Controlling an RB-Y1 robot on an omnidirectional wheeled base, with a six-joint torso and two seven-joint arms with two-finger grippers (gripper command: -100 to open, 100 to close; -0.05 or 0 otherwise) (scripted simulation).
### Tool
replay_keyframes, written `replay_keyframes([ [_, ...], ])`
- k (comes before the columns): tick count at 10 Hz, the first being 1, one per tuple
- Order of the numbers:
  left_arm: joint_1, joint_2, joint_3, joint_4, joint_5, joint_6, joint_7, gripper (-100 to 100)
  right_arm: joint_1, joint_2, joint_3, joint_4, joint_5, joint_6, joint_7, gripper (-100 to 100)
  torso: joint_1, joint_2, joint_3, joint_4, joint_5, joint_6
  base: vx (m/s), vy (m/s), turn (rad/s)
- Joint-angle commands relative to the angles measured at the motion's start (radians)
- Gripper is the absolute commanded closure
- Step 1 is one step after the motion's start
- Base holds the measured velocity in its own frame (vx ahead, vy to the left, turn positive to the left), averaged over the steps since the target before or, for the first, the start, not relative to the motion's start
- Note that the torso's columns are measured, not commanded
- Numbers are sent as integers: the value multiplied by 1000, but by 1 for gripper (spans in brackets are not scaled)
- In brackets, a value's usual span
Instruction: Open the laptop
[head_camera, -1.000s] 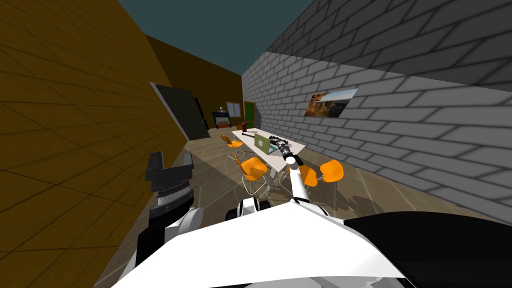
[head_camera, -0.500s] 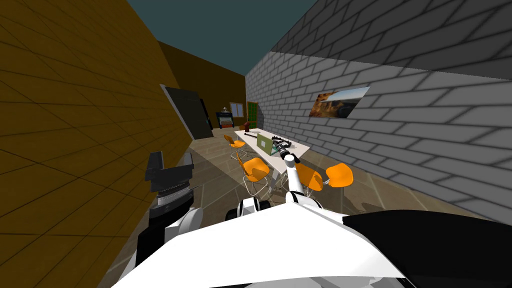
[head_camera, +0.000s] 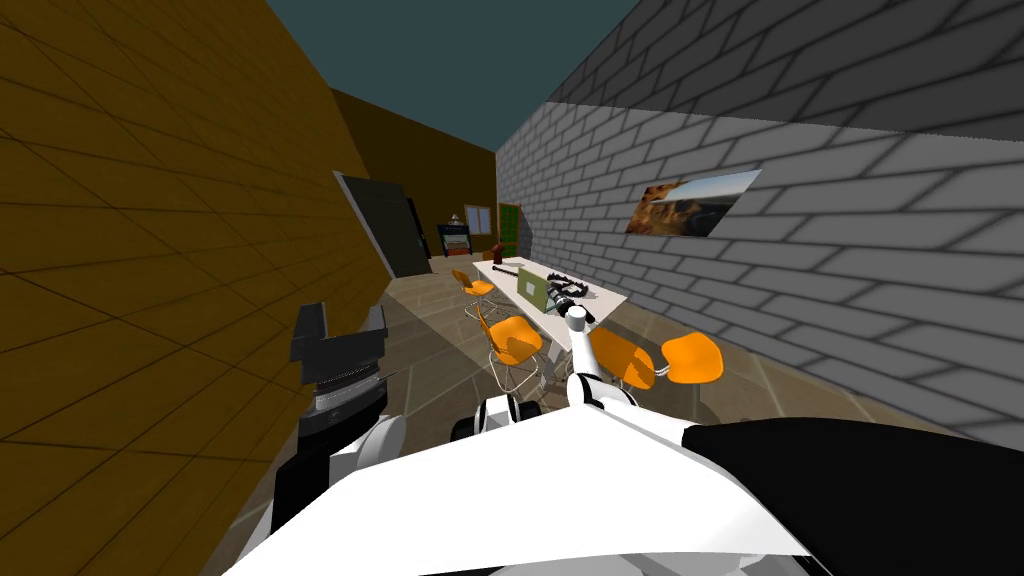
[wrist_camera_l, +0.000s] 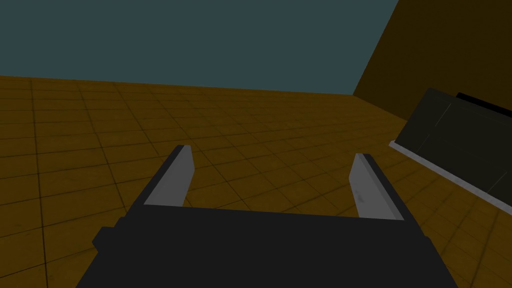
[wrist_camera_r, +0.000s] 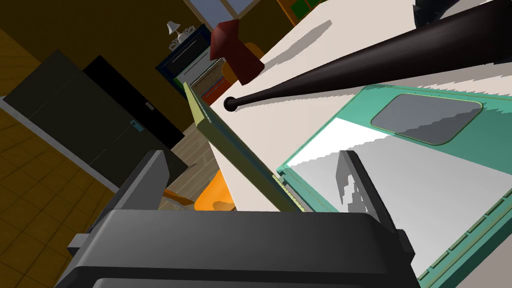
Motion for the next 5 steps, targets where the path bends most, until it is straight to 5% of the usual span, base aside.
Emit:
replay_keyframes([
  [1,0,0,0,0,0,0,0,0,-2,1,-1,2,-1,3,-4,-100,0,0,0,0,0,0,0,0,0],
  [2,0,0,0,0,0,0,0,0,-1,1,-1,1,-1,3,-3,100,0,0,0,0,0,0,0,0,0],
  [5,0,0,0,0,0,0,0,0,-39,-36,-11,54,36,37,-95,100,-1,0,0,-1,-2,-1,12,-3,-41],
])
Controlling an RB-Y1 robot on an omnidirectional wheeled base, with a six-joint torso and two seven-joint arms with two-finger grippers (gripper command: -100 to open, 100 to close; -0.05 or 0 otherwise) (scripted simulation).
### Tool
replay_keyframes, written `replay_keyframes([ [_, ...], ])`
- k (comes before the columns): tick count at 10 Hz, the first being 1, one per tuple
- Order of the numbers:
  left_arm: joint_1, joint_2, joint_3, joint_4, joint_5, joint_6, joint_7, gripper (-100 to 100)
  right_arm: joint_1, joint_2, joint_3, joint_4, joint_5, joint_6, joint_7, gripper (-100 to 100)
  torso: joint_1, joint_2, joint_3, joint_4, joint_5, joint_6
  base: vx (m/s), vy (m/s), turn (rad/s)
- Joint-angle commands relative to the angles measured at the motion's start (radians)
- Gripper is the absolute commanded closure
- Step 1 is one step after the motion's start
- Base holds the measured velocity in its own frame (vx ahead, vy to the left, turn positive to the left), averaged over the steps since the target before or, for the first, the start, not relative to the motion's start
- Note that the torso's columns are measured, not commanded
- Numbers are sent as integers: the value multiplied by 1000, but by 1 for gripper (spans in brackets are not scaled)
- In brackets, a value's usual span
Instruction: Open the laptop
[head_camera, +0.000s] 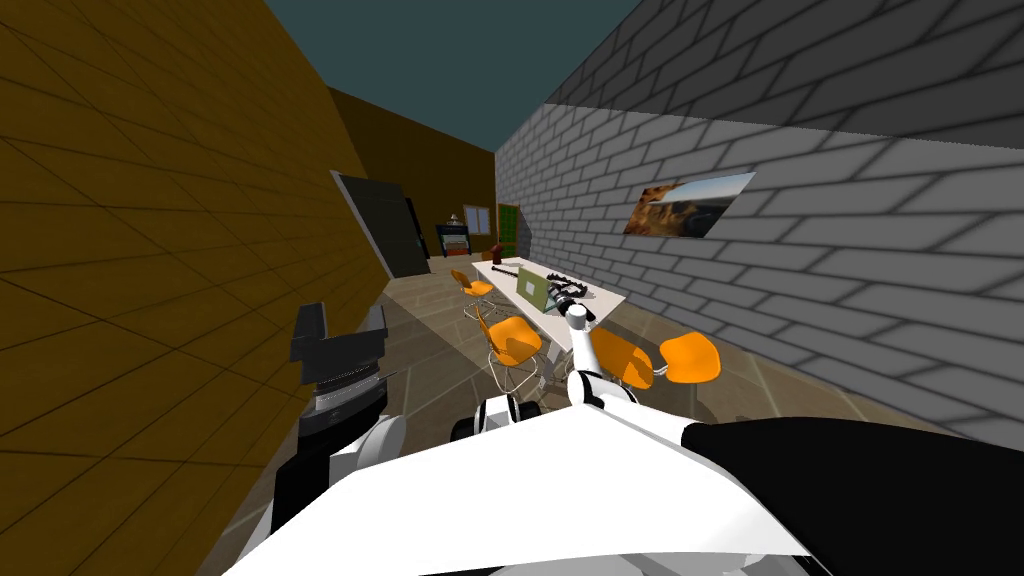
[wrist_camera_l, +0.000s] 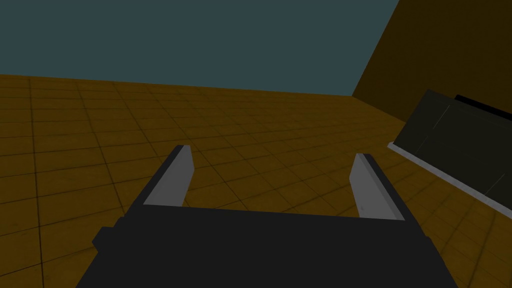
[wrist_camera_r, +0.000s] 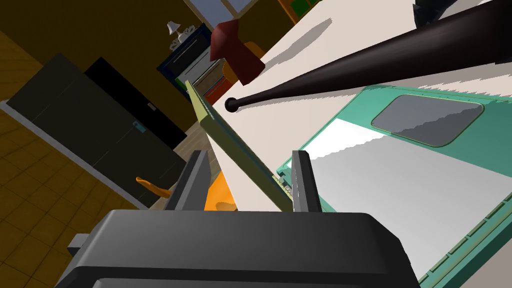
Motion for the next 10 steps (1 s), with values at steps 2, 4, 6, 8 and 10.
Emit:
replay_keyframes([
  [2,0,0,0,0,0,0,0,0,-39,-38,-11,61,35,38,-100,100,0,-2,-1,0,0,0,8,-2,-34],
  [4,0,0,0,0,0,0,0,0,-57,-56,-16,87,54,55,-152,100,0,-2,-1,0,1,0,10,-2,-32],
  [6,0,0,0,0,0,0,0,0,-76,-74,-21,113,72,72,-204,100,1,-2,-1,0,1,-1,11,-2,-35],
  [8,0,0,0,0,0,0,0,0,-94,-93,-26,139,91,89,-256,100,2,-1,-1,1,2,-1,14,-3,-40],
  [10,0,0,0,0,0,0,0,0,-113,-111,-31,166,109,106,-309,100,3,0,0,1,2,-1,14,-4,-31],
])
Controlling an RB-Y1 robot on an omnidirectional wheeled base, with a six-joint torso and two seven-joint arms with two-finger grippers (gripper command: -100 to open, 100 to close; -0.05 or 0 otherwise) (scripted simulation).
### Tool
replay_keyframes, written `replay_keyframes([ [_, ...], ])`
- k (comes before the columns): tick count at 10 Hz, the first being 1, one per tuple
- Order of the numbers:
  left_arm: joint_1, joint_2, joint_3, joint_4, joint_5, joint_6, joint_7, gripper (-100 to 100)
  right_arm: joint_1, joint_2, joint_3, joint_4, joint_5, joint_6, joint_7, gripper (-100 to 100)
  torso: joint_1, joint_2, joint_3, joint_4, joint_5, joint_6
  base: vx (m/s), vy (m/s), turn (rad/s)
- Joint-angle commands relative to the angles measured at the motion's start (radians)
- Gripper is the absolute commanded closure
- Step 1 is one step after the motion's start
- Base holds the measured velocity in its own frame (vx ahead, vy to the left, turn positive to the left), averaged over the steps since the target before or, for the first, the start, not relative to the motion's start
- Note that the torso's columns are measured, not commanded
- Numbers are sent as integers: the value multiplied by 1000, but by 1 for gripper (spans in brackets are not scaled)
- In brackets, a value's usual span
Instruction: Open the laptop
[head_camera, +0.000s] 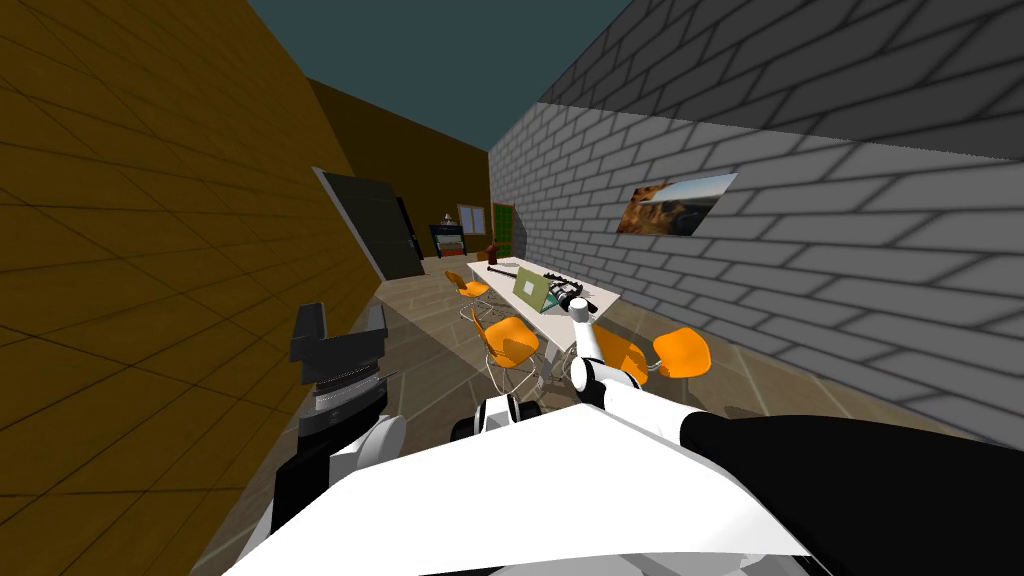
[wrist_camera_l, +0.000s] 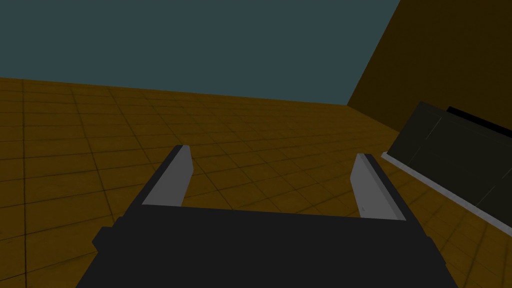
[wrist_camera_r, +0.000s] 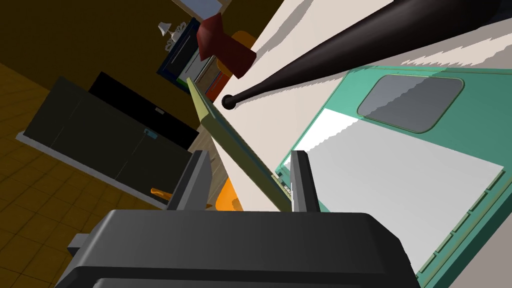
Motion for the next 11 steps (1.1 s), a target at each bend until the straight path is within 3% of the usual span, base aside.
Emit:
replay_keyframes([
  [1,0,0,0,0,0,0,0,0,-20,-19,-5,29,21,22,-72,100,0,0,0,0,0,1,10,0,-21],
  [6,0,0,0,0,0,0,0,0,-76,-74,-20,108,76,73,-210,100,-1,2,1,2,1,2,12,-1,-30],
  [7,0,0,0,0,0,0,0,0,-76,-74,-20,108,76,73,-231,100,-1,2,1,2,1,2,12,-1,-23],
  [8,0,0,0,0,0,0,0,0,-73,-71,-19,107,74,70,-212,100,-1,3,2,2,1,2,8,-2,-3],
  [10,0,0,0,0,0,0,0,0,-77,-90,-29,129,78,112,-283,100,0,3,2,3,1,3,38,-14,-21],
  [11,0,0,0,0,0,0,0,0,-77,-90,-29,129,78,112,-287,100,-2,2,1,2,1,3,40,-21,-20],
])
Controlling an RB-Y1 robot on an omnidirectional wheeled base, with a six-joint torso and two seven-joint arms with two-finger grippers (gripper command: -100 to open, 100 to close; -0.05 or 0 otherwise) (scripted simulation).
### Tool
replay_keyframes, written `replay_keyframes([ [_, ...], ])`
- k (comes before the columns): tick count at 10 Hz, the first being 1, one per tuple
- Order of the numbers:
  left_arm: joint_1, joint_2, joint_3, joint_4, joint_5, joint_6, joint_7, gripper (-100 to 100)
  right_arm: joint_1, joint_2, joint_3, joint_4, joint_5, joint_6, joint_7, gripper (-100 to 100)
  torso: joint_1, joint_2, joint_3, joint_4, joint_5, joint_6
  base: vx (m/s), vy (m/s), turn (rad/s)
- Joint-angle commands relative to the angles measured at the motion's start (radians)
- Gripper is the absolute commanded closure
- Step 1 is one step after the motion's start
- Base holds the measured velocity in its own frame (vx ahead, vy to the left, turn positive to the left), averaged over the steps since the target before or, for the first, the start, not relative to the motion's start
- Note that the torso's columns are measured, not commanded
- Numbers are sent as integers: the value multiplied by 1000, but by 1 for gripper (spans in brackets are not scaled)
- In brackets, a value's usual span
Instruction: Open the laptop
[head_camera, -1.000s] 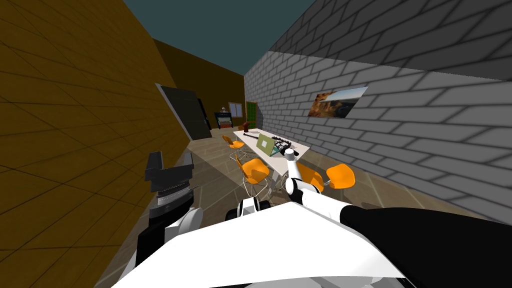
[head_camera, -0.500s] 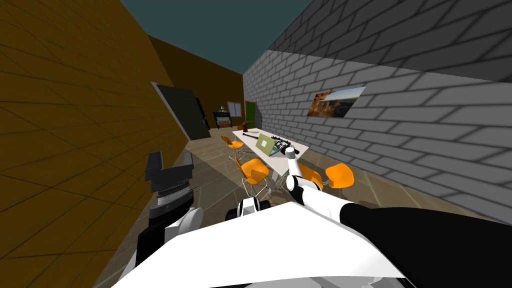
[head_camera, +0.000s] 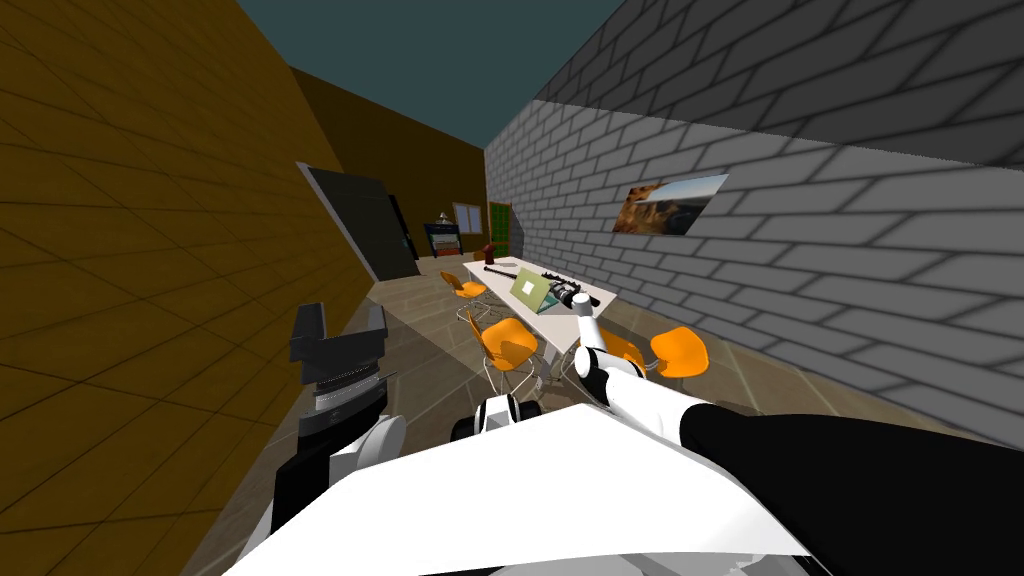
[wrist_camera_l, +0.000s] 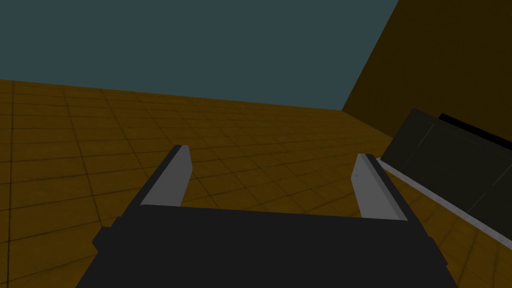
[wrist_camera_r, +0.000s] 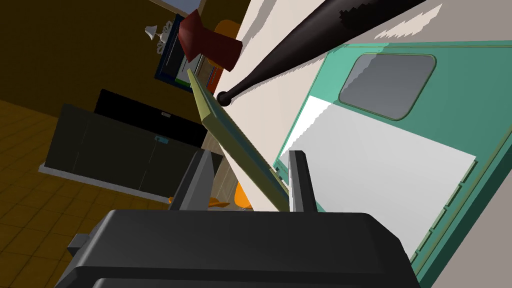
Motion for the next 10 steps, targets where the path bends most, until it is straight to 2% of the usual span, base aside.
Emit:
replay_keyframes([
  [1,0,0,0,0,0,0,0,0,-3,-16,-10,14,3,34,-63,100,0,0,0,0,0,-1,37,-21,-18],
  [4,0,0,0,0,0,0,0,0,-9,-44,-25,47,7,95,-154,100,-1,-1,-1,-1,-1,0,54,-30,-30],
  [5,0,0,0,0,0,0,0,0,-9,-44,-25,47,7,95,-166,100,-1,-1,-1,-2,-1,0,37,-18,-23],
  [7,0,0,0,0,0,0,0,0,-13,-63,-36,68,10,135,-227,100,1,0,0,-2,-1,-1,44,-21,-24],
  [8,0,0,0,0,0,0,0,0,-13,-63,-36,68,10,135,-235,100,1,0,0,-1,0,-1,37,-16,-20],
  [10,0,0,0,0,0,0,0,0,-17,-82,-46,90,13,176,-299,100,2,1,1,0,0,-1,39,-17,-21],
])
